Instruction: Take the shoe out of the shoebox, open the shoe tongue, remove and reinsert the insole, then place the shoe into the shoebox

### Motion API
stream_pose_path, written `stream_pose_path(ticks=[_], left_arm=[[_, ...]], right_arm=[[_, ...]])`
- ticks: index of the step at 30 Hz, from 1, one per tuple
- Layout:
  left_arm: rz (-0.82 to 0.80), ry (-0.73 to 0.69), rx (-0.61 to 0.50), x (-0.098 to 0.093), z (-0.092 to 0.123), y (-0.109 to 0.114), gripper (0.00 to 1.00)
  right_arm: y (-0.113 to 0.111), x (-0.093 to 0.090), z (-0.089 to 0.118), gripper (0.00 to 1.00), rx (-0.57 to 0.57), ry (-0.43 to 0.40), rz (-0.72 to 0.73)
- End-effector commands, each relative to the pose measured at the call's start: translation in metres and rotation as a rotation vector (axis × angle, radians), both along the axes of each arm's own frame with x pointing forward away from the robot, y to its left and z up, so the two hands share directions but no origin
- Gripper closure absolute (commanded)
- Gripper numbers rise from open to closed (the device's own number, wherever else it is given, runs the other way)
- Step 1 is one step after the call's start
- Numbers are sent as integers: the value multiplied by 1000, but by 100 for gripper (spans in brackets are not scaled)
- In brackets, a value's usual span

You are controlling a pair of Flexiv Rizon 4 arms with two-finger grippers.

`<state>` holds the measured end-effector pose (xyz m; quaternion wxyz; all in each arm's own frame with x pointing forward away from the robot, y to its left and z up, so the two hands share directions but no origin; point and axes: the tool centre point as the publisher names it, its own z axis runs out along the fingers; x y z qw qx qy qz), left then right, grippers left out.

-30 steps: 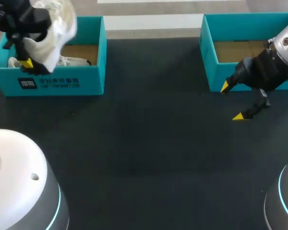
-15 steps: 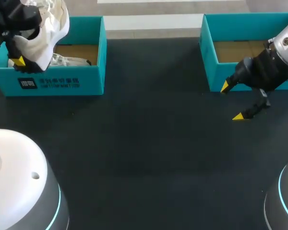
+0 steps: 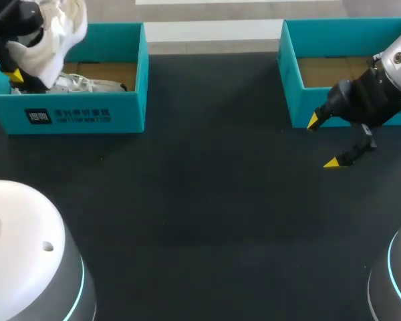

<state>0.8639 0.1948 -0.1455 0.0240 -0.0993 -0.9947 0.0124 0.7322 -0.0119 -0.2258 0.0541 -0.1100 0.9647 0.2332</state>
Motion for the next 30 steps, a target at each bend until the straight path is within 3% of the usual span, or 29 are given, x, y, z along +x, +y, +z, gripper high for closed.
stream_pose_path(ticks=[1, 12, 21, 26, 30], left_arm=[[-17, 5, 35, 27, -1, 11, 100], [-19, -86, 67, 92, -5, 59, 100], [-9, -123, 67, 162, 1, 88, 100], [-35, -124, 121, 182, 4, 92, 100], [-35, -124, 121, 182, 4, 92, 100]], right_arm=[[1, 0, -1, 0, -3, -1, -2], [1, 0, -1, 0, -3, -1, -2], [1, 0, -1, 0, -3, -1, -2], [1, 0, -1, 0, -3, -1, -2], [1, 0, -1, 0, -3, -1, -2]])
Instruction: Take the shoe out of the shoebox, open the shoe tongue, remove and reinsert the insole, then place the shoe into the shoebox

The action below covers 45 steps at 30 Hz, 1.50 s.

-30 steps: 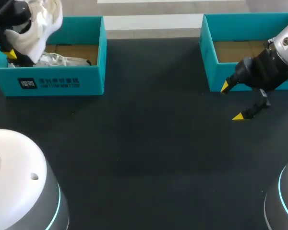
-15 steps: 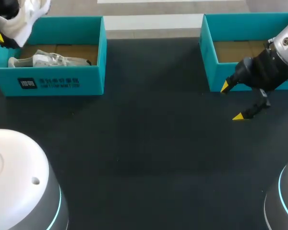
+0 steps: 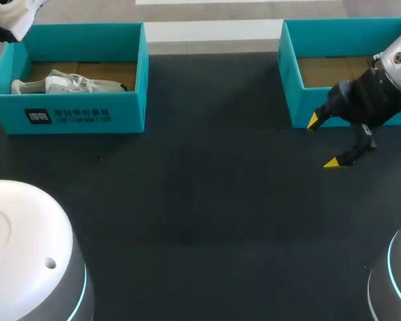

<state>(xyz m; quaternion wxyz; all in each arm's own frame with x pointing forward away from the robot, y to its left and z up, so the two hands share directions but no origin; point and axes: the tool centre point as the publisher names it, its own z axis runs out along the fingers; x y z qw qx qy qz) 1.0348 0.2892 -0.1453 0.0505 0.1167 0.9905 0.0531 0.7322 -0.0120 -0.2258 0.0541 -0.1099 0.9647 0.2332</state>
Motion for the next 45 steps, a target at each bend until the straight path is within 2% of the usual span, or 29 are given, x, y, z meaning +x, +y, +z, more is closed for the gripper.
stream_pose_path(ticks=[1, 14, 17, 20, 25, 27, 32, 45], left_arm=[[4, 37, 7, 11, 4, -2, 100], [4, 37, 7, 11, 4, -2, 100], [-132, 61, 19, 19, 2, 4, 100], [-315, 65, 107, 26, -2, 12, 100], [-594, 74, 136, 39, -2, 29, 100], [-765, 59, 158, 40, -2, 39, 100], [-1068, 67, 270, 44, 0, 55, 100], [-1108, 81, 290, 49, 2, 58, 100]], right_arm=[[1, 0, -1, 0, -3, -1, -2], [1, 0, -1, 0, -3, -1, -2], [1, 0, -1, 0, -3, -1, -2], [1, 0, -1, 0, -3, -1, -2], [1, 0, -1, 0, -3, -1, -2], [1, 0, -1, 0, -3, -1, -2], [1, 0, -1, 0, -3, -1, -2], [1, 0, -1, 0, -3, -1, -2]])
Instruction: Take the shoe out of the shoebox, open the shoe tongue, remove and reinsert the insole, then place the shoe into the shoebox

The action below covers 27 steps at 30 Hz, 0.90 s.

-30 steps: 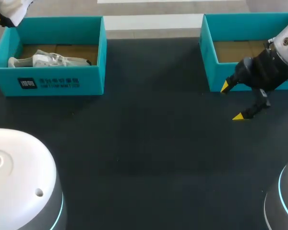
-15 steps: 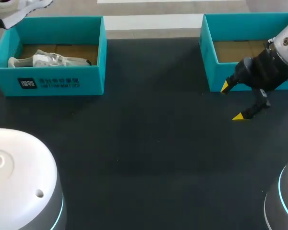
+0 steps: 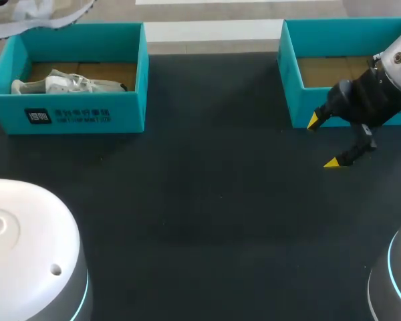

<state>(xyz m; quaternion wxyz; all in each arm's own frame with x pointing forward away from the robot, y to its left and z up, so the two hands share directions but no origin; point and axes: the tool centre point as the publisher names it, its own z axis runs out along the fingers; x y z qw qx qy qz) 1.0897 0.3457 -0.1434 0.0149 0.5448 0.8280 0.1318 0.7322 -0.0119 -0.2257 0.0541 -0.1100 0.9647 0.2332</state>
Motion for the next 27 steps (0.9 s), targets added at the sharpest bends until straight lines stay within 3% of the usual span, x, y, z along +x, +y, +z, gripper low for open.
stream_pose_path(ticks=[1, 15, 27], left_arm=[[-203, -2, 46, -6, 0, 1, 100], [-203, -2, 46, -6, 0, 1, 100], [-259, 26, 109, 19, -40, -18, 100]], right_arm=[[1, 0, -1, 0, -3, -1, -2], [1, 0, -1, 0, -3, -1, -2], [1, 0, -1, 0, -3, -1, -2]])
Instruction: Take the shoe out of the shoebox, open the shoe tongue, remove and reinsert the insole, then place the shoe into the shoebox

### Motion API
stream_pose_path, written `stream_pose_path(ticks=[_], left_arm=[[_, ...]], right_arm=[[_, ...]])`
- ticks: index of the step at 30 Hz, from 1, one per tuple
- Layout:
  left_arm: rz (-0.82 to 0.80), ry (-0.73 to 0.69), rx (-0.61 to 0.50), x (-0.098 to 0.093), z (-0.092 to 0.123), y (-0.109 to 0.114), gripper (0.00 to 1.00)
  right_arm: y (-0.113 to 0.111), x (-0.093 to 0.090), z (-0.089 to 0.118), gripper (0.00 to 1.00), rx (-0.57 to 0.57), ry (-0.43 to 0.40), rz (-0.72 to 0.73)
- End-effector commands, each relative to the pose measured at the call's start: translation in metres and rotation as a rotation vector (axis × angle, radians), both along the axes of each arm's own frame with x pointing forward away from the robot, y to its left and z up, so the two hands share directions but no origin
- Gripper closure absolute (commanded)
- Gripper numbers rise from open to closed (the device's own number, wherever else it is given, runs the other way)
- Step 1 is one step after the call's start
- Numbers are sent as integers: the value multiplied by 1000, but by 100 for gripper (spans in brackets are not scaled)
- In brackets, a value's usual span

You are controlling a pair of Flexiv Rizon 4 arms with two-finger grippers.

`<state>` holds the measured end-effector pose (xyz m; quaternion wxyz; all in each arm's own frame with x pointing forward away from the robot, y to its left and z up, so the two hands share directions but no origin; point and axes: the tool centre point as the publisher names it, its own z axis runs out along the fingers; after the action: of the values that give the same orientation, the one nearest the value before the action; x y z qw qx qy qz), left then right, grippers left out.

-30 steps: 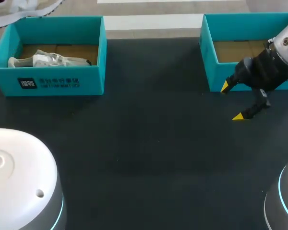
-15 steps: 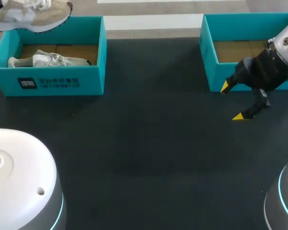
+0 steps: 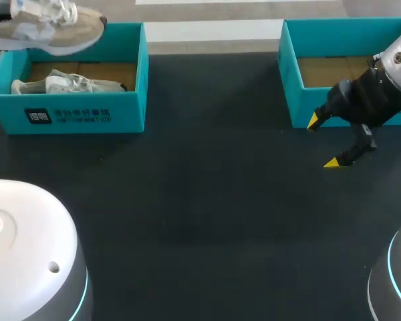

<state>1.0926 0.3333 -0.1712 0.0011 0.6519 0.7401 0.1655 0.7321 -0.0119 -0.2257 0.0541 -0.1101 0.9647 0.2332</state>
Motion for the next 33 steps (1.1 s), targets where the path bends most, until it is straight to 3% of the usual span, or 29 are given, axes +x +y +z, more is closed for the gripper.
stream_pose_path(ticks=[1, 14, 26, 33], left_arm=[[11, 15, 12, 18, -14, -6, 100], [-49, 37, 41, 48, -33, -10, 100], [-12, 48, 0, 80, -49, -15, 100], [-21, 71, 8, 86, -73, -16, 100]], right_arm=[[1, 0, -1, 0, -3, -1, -2], [1, 0, -1, 0, -3, -1, -2], [1, 0, -1, 0, -3, -1, -2], [1, 0, -1, 0, -3, -1, -2]])
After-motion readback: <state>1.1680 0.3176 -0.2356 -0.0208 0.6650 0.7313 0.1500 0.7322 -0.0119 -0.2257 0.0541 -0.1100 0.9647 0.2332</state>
